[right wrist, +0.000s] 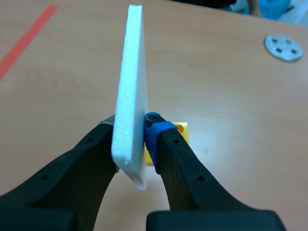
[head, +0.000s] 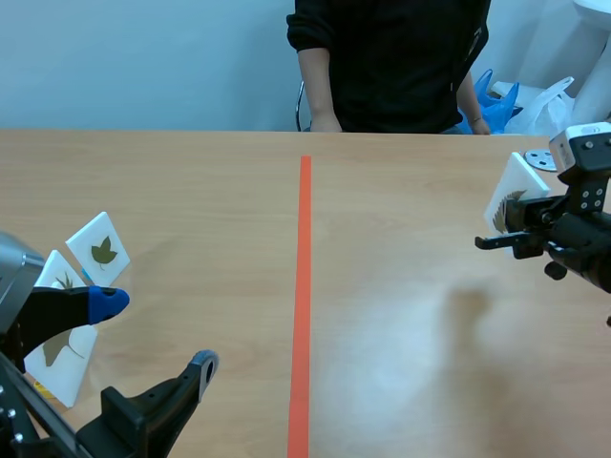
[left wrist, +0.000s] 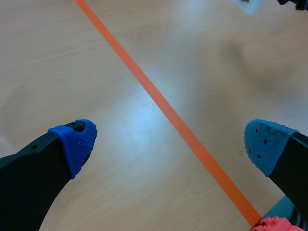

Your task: Sort the leaf by its shape. The table is split by an orange tape line. A compound leaf with several leaflets goes to the left side, a simple leaf with one blade goes to the right side. Return to the home posture when a red brick is placed on the table.

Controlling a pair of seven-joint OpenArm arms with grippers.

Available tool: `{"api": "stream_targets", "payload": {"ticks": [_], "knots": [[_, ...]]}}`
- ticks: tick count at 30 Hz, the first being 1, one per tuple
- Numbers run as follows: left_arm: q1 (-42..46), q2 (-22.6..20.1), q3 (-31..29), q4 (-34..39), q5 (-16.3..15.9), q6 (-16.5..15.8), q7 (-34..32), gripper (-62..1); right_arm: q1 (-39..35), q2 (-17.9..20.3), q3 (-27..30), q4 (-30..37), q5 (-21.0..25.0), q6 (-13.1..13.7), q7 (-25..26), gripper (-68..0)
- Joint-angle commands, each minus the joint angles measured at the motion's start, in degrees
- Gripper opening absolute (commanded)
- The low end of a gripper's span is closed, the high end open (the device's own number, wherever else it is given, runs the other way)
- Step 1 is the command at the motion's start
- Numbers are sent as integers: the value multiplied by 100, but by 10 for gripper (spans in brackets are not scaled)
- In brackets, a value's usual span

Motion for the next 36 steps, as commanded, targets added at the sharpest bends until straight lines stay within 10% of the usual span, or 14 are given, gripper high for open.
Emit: {"api": "stream_targets", "payload": {"ticks": [1, 15, 25, 36], "knots": [[-15, 15, 0, 103, -39, 11, -90, 14, 356, 33, -22, -157, 44, -4, 181, -627], [-15, 15, 0, 103, -39, 11, -92, 14, 1534, -90, -22, -2382, 15, -354, 472, -614], [-17, 15, 0, 103, -39, 11, -92, 14, 1488, -85, -22, -2378, 24, -470, 398, -392], [-17, 15, 0, 103, -39, 11, -92, 14, 780, 378, 409, -610, 887, 741, -302, -168]]}}
